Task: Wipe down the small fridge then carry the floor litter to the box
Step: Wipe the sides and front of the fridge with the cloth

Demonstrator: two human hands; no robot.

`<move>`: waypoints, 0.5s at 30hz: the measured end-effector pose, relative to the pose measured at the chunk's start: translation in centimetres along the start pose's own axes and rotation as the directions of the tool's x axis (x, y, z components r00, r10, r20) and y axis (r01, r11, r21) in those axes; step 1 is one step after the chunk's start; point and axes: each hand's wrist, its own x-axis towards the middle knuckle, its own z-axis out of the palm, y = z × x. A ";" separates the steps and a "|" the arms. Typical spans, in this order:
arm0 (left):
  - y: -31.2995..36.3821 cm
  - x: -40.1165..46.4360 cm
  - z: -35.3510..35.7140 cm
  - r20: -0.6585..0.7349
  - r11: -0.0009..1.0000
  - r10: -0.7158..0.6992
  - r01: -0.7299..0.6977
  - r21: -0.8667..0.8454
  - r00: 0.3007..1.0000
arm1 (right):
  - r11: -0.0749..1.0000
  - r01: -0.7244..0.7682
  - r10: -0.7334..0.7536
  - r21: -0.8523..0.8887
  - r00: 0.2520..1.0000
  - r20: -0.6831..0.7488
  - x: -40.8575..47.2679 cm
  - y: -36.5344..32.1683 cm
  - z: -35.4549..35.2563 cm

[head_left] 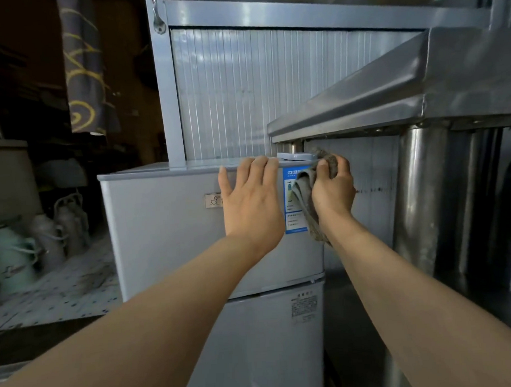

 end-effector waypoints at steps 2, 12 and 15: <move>0.1 -0.2 0.5 -0.033 1.000 -0.006 0.005 -0.031 0.999 | 0.998 0.023 -0.024 0.052 1.000 0.006 0.1 0.4 0.1; -0.4 -0.7 1.9 -0.090 0.999 0.029 -0.032 -0.029 0.996 | 0.992 0.096 -0.091 0.085 0.994 -0.064 -2.6 5.9 0.1; -0.8 -1.0 2.2 -0.065 0.998 0.053 -0.051 0.035 0.996 | 0.994 0.096 -0.092 0.060 0.994 -0.063 -4.5 8.7 -0.3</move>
